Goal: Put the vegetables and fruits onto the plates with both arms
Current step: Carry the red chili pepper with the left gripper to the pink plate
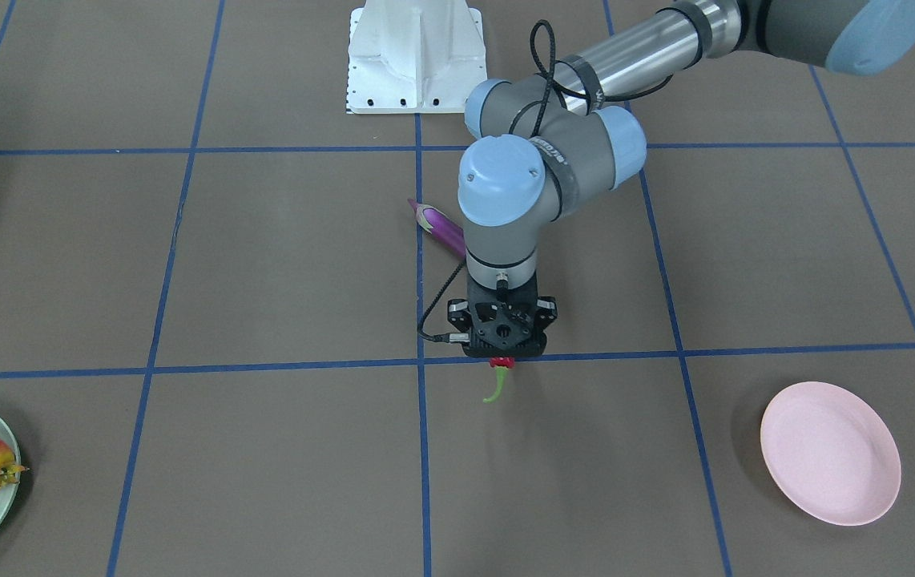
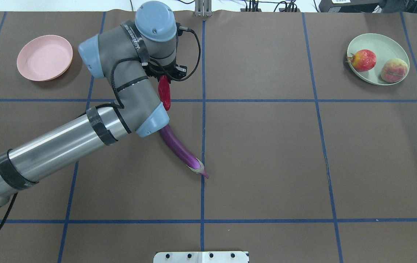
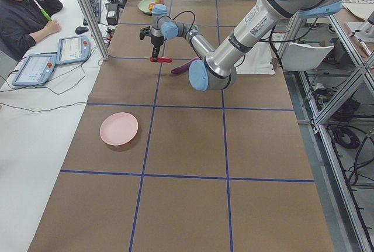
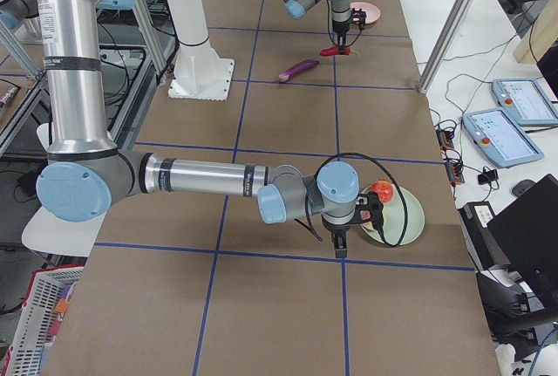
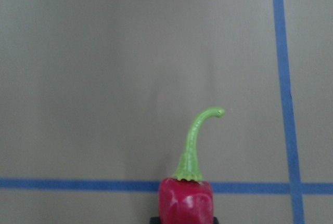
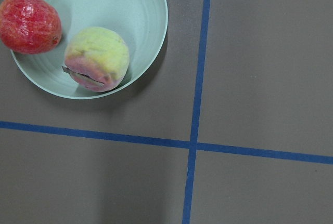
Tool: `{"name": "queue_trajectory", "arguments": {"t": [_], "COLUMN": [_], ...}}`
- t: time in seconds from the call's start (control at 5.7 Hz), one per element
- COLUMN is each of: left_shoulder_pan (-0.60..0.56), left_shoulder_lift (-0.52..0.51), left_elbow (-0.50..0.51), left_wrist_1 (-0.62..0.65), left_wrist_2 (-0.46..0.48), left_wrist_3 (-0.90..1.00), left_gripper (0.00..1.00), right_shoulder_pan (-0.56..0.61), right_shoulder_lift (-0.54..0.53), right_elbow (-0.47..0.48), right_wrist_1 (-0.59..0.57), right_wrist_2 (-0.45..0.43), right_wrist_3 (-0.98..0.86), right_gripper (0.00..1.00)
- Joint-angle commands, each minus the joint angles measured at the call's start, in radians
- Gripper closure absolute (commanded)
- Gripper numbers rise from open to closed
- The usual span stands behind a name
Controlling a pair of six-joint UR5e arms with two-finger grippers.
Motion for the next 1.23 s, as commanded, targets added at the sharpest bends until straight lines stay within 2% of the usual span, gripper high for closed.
{"name": "queue_trajectory", "arguments": {"t": [0.0,0.18,0.35,0.53,0.7,0.88,1.05], "left_shoulder_pan": [-0.181,-0.248,-0.298,-0.318,-0.315,-0.309,-0.313], "left_shoulder_lift": [0.014,0.023,0.086,0.193,0.25,0.251,0.255], "left_elbow": [0.157,0.217,0.226,0.233,0.263,0.279,0.276], "left_wrist_1": [-0.01,-0.013,-0.051,-0.173,-0.271,-0.275,-0.289], "left_wrist_2": [-0.001,-0.001,0.001,0.004,0.007,0.007,0.004], "left_wrist_3": [0.573,0.76,0.897,0.93,0.912,0.911,0.907], "left_gripper": [1.0,1.0,1.0,1.0,0.82,0.27,0.01], "right_shoulder_pan": [0.0,0.0,0.0,0.0,0.0,0.0,0.0], "right_shoulder_lift": [-0.002,-0.002,-0.002,-0.001,0.001,0.001,-0.001], "right_elbow": [0.0,0.0,0.0,0.003,0.003,0.004,0.006], "right_wrist_1": [0.0,0.0,0.0,0.0,0.0,0.0,0.0], "right_wrist_2": [0.003,0.004,0.004,0.007,0.007,0.007,0.007], "right_wrist_3": [0.0,0.0,0.0,0.002,0.002,0.002,0.002], "right_gripper": [0.0,0.0,0.0,0.0,0.0,0.0,0.0]}}
